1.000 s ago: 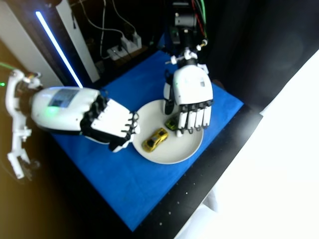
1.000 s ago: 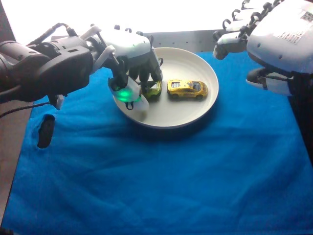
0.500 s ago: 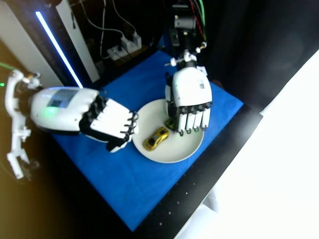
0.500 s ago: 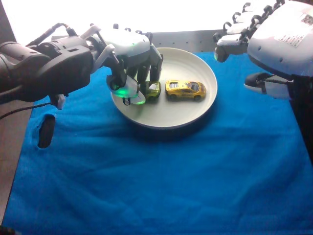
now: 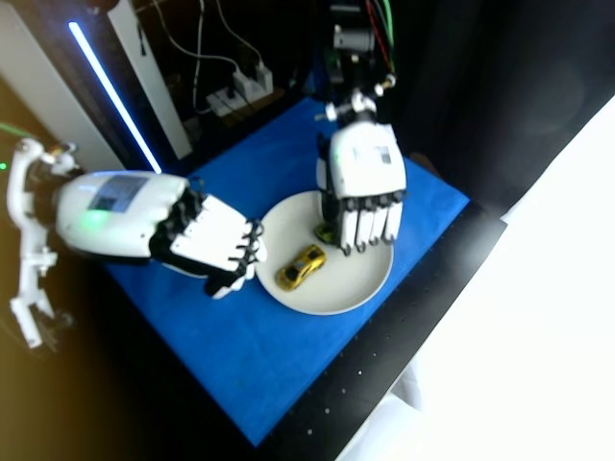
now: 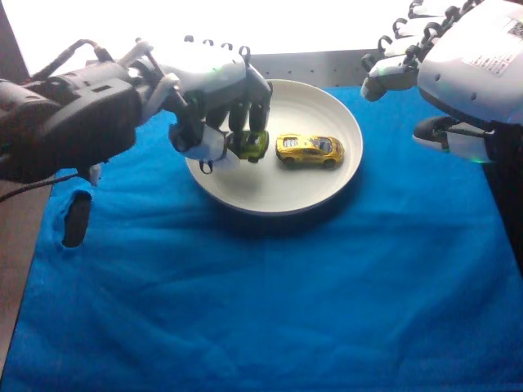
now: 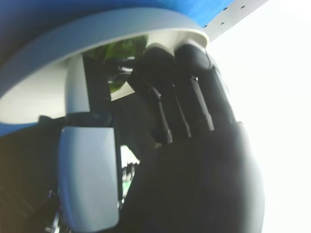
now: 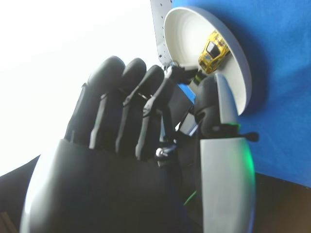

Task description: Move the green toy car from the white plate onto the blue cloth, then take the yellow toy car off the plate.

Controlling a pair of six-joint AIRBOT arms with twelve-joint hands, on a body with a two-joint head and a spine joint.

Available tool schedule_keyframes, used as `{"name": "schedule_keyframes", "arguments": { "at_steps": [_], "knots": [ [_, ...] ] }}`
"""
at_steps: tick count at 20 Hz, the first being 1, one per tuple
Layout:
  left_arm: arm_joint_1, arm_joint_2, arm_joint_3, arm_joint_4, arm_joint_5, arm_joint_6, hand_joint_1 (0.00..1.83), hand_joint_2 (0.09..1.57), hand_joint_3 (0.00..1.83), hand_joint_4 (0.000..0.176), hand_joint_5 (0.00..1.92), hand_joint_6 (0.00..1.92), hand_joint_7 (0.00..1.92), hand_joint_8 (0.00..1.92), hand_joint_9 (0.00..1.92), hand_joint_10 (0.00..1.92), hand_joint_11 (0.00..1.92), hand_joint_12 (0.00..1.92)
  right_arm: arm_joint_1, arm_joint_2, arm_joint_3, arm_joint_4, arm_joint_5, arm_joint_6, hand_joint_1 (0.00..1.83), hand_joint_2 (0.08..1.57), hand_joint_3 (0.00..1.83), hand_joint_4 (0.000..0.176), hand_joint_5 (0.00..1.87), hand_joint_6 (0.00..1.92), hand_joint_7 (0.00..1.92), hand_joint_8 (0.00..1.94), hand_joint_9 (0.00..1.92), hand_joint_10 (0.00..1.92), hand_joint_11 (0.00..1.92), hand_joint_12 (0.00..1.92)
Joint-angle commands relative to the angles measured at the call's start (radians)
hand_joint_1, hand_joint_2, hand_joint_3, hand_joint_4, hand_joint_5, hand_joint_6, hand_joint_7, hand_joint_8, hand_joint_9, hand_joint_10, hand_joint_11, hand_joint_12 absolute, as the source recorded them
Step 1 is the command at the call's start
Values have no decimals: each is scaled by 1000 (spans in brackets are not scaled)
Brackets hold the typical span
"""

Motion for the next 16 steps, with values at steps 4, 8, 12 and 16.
{"name": "schedule_keyframes", "arguments": {
  "at_steps": [4,8,12,16],
  "knots": [
    [-9,92,-102,40,-210,4,1315,1223,1,0,718,1253,781,1382,736,1573,628,1910,10,6,-2,2,120,-7,1257,1035,0,0,707,399,635,838,507,1253,369,1835],
    [26,212,-247,101,-282,4,1211,1221,3,0,761,1152,824,1519,725,1757,637,1921,9,11,2,14,119,-7,1265,1049,2,0,712,407,628,876,539,1259,392,1806],
    [106,324,-388,135,-361,4,1255,1170,0,0,814,1109,949,1253,814,1458,557,1858,6,17,10,40,117,-7,1288,1036,0,0,737,368,721,632,602,1047,381,1675],
    [200,411,-495,153,-396,4,1210,1186,4,0,800,1116,895,1343,779,1378,651,1733,0,18,16,54,113,-7,1283,1052,4,0,686,404,659,720,522,1211,325,1751]
  ]
}}
